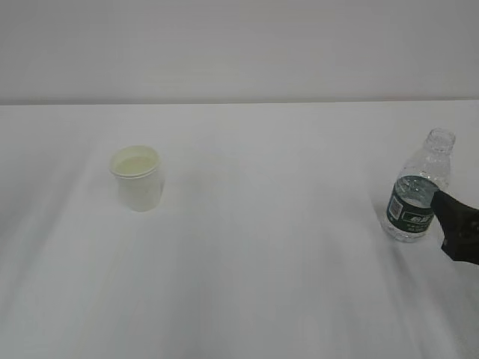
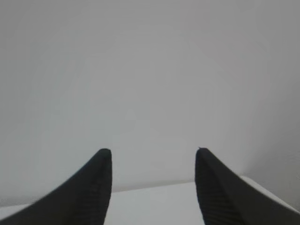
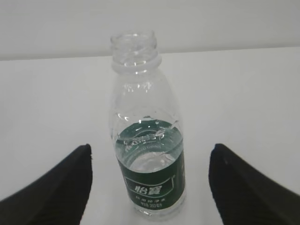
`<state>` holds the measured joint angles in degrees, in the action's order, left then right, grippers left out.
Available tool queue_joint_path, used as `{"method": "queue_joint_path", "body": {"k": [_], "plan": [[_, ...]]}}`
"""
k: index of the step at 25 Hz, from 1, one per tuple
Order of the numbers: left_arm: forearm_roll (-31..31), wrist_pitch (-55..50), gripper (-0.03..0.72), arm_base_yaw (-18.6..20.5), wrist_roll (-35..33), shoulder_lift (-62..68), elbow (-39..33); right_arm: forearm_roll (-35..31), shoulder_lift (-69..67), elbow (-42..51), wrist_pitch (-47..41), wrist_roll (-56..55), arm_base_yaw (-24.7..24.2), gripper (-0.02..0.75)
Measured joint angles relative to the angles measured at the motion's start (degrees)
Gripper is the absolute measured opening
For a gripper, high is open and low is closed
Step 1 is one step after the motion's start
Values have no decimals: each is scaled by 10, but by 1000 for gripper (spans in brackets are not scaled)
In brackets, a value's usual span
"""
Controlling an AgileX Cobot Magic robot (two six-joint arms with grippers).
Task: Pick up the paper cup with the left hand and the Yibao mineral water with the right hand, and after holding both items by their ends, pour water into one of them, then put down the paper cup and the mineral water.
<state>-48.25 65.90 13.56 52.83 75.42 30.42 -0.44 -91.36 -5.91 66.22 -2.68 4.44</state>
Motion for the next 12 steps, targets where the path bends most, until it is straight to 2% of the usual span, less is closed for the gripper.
{"method": "queue_joint_path", "body": {"k": [12], "plan": [[0, -2, 396, 0, 44, -77, 26, 0, 31, 2, 0, -10, 0, 585]]}}
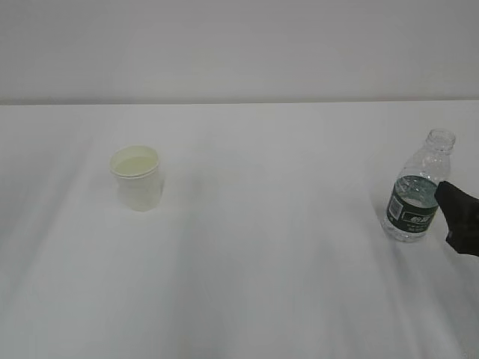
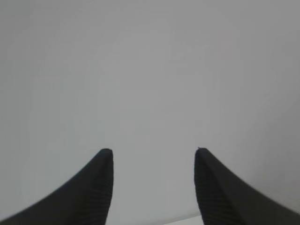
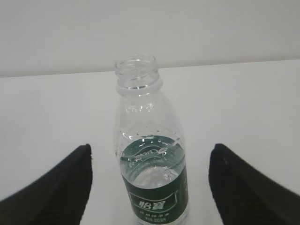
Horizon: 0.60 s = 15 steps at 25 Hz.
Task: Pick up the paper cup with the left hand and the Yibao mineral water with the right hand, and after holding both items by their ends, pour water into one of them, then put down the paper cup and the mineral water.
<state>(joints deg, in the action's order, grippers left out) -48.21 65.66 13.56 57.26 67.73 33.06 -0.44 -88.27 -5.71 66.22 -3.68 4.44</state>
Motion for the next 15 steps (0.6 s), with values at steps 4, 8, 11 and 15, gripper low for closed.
{"method": "queue_joint_path", "body": {"k": [4, 8, 11, 15], "plan": [[0, -3, 395, 0, 27, -2, 18, 10, 8, 0, -1, -4, 0, 585], [-1, -19, 394, 0, 43, -20, 44, 14, 57, 1, -1, -7, 0, 585], [-1, -48, 393, 0, 69, -38, 71, 4, 93, 4, -1, -9, 0, 585], [-1, -98, 393, 0, 98, -66, 100, 4, 148, -2, -45, -9, 0, 585]]}}
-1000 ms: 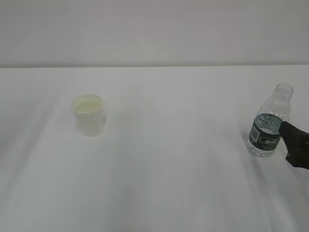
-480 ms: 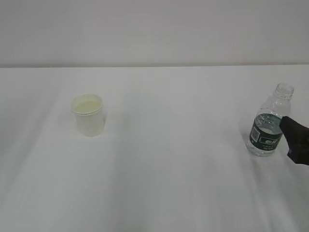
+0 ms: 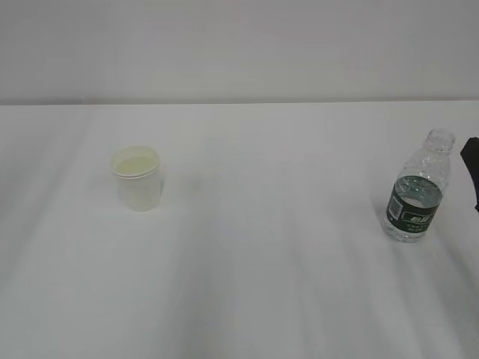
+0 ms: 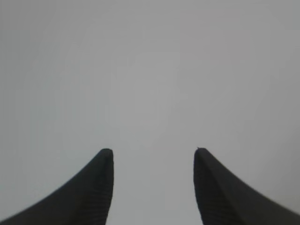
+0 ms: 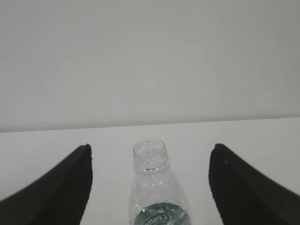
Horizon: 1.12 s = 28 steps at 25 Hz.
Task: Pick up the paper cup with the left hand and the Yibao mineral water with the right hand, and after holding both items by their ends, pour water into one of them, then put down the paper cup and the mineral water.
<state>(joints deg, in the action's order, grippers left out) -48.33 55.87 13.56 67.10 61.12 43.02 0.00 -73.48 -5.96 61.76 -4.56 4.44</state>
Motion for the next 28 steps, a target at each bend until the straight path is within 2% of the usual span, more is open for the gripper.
{"method": "queue_joint_path", "body": {"k": [8, 14, 18, 21, 28], "plan": [[10, -102, 391, 0, 58, -28, 10, 0, 57, -38, -105, 12, 0, 585], [16, -126, 366, 0, 82, -28, 46, 0, 115, -125, -272, 39, 0, 585], [-25, -174, 363, -1, 139, -29, 90, 0, 128, -194, -384, 73, 0, 585], [-62, -215, 363, -10, 184, -30, 107, 0, 128, -223, -413, 79, 0, 585], [-86, -271, 363, -20, 238, -30, 110, -12, 128, -279, -508, 83, 0, 585]]}}
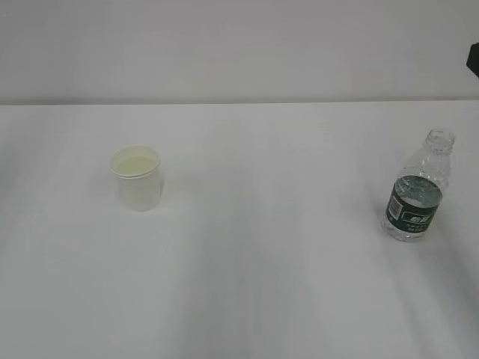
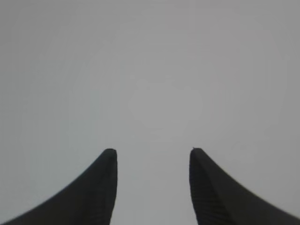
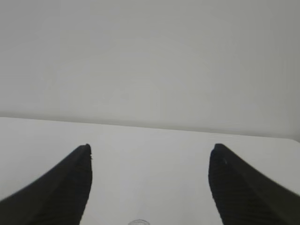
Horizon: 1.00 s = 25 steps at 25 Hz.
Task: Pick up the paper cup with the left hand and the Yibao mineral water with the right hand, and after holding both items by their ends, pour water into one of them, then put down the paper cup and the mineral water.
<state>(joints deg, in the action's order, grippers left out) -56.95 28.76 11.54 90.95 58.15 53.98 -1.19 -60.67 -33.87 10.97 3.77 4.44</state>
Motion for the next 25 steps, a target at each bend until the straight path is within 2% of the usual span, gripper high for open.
{"method": "queue_joint_path", "body": {"k": [4, 7, 17, 23, 25], "plan": [[-65, -8, 359, 0, 54, 0, 0, 0, 16, -21, -53, 2, 0, 585], [-103, -8, 358, -6, 68, 0, 0, 0, 42, -29, -81, 12, 0, 585], [-75, -19, 351, -14, 78, -9, 14, 0, 96, -31, -144, 31, 0, 585], [-96, -142, 351, -16, 63, -54, 32, 0, 143, -31, -173, 32, 0, 585], [-96, -225, 349, -16, 62, -85, 33, 0, 145, -31, -179, 32, 0, 585]]}}
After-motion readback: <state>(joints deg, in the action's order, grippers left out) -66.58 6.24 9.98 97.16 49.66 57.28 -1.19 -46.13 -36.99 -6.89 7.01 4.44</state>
